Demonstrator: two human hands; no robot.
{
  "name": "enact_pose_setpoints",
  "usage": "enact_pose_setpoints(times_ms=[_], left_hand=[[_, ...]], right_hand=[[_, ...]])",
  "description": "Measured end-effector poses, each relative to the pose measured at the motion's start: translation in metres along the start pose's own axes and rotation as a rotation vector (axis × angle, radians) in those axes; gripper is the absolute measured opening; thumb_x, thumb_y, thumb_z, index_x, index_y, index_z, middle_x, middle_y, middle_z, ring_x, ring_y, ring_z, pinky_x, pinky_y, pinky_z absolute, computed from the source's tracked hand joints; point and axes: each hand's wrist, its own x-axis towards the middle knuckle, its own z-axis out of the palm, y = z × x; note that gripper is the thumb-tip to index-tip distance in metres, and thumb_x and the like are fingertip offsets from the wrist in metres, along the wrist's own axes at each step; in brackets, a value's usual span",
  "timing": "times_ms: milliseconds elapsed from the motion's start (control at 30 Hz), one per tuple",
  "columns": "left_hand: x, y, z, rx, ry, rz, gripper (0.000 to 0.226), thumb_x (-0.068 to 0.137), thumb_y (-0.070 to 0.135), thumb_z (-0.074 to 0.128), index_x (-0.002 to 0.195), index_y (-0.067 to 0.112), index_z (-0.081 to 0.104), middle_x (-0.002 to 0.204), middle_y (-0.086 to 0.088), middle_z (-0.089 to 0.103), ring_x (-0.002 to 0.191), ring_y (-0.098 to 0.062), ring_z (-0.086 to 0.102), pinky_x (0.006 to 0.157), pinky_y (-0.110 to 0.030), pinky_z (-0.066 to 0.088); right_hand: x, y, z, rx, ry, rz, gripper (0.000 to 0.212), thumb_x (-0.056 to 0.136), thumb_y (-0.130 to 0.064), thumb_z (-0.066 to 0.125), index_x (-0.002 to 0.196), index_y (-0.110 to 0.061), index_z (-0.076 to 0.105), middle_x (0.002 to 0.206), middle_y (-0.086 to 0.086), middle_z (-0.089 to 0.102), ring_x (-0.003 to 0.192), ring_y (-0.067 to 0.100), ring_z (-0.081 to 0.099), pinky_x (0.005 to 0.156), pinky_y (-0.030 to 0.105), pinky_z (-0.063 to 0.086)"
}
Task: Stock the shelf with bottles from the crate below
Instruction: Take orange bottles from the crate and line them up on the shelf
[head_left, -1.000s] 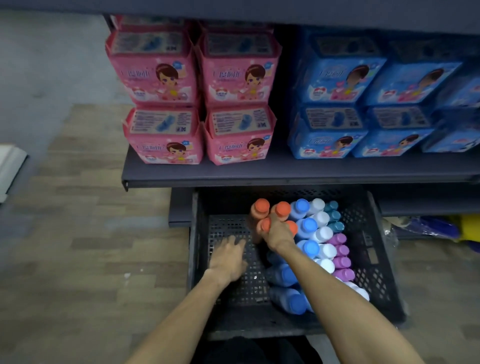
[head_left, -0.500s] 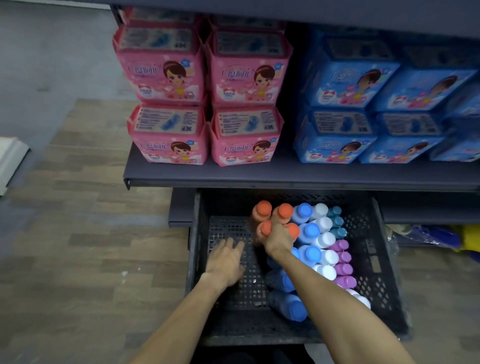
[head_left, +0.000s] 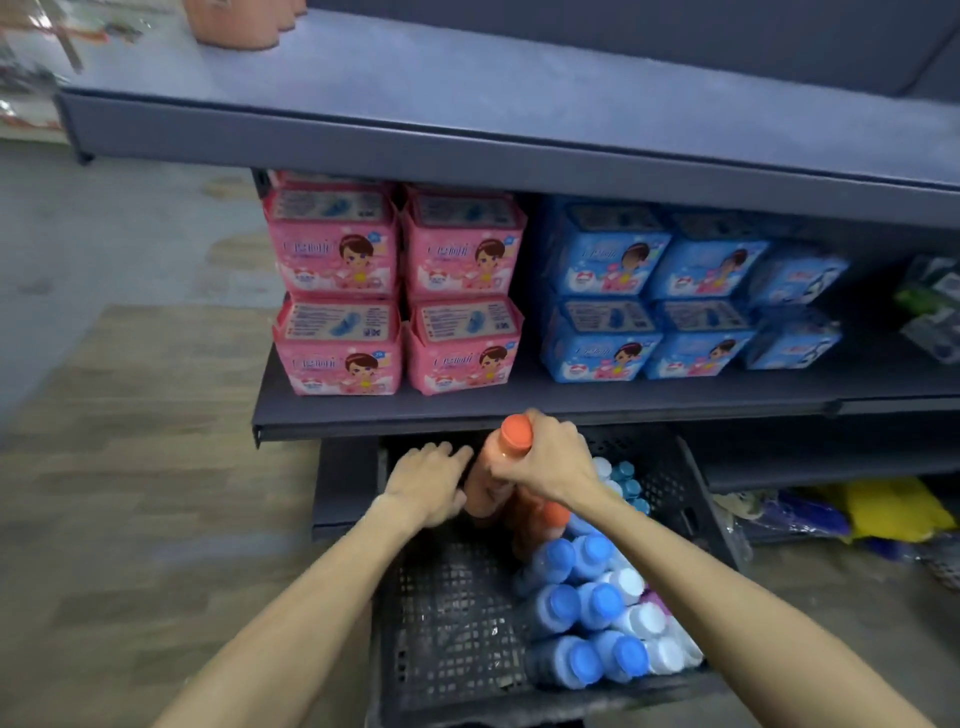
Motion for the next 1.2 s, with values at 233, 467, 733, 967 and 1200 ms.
enact_pose_setpoints(times_ms=[233,467,733,967,1200], left_hand=[[-0.009,-0.021,-0.085,0.084,0.134,0.168,0.044,0.09,0.035,0.048,0.13,0.017,0.041,0.118,-0.008,0.061,0.102,-0.034,0.06,0.071,-0.039,0.045],[-0.033,-0.031,-0.155,0.111,0.361,0.285,0.038,0.087,0.038,0.049,0.12,0.019,0.046,0.102,-0.003,0.062,0.094,-0.03,0.061,0.066,-0.036,0.042],[-0.063,-0.037,-0.243,0.168,0.641,0.345,0.042,0.081,0.048,0.027,0.095,0.017,0.051,0.089,0.0,0.061,0.087,-0.025,0.06,0.071,-0.04,0.05],[-0.092,-0.051,-0.335,0.208,0.778,0.352,0.025,0.084,0.03,0.051,0.107,0.021,0.052,0.094,0.005,0.063,0.092,-0.021,0.06,0.07,-0.039,0.049],[-0.098,-0.065,-0.417,0.31,0.884,0.24,0.018,0.086,0.034,0.053,0.092,0.017,0.052,0.092,0.0,0.063,0.089,-0.027,0.059,0.066,-0.037,0.048]], right_hand=[[-0.009,-0.034,-0.055,0.073,0.147,-0.075,0.041,0.064,-0.062,0.064,0.075,-0.025,0.049,0.07,-0.004,0.063,0.073,0.026,0.063,0.064,0.033,0.05],[-0.019,-0.065,-0.105,0.119,0.323,-0.244,0.049,0.057,-0.063,0.068,0.08,-0.027,0.044,0.075,-0.006,0.065,0.08,0.025,0.062,0.067,0.039,0.05],[-0.037,-0.119,-0.176,0.209,0.55,-0.433,0.055,0.06,-0.07,0.067,0.096,-0.029,0.065,0.086,-0.014,0.072,0.082,0.01,0.068,0.076,0.036,0.054],[-0.041,-0.182,-0.253,0.25,0.66,-0.518,0.055,0.058,-0.072,0.064,0.093,-0.029,0.072,0.073,-0.015,0.072,0.072,0.006,0.069,0.075,0.036,0.056],[-0.026,-0.239,-0.311,0.289,0.73,-0.566,0.04,0.07,-0.056,0.073,0.068,-0.016,0.067,0.061,-0.004,0.069,0.062,0.013,0.066,0.061,0.031,0.056]])
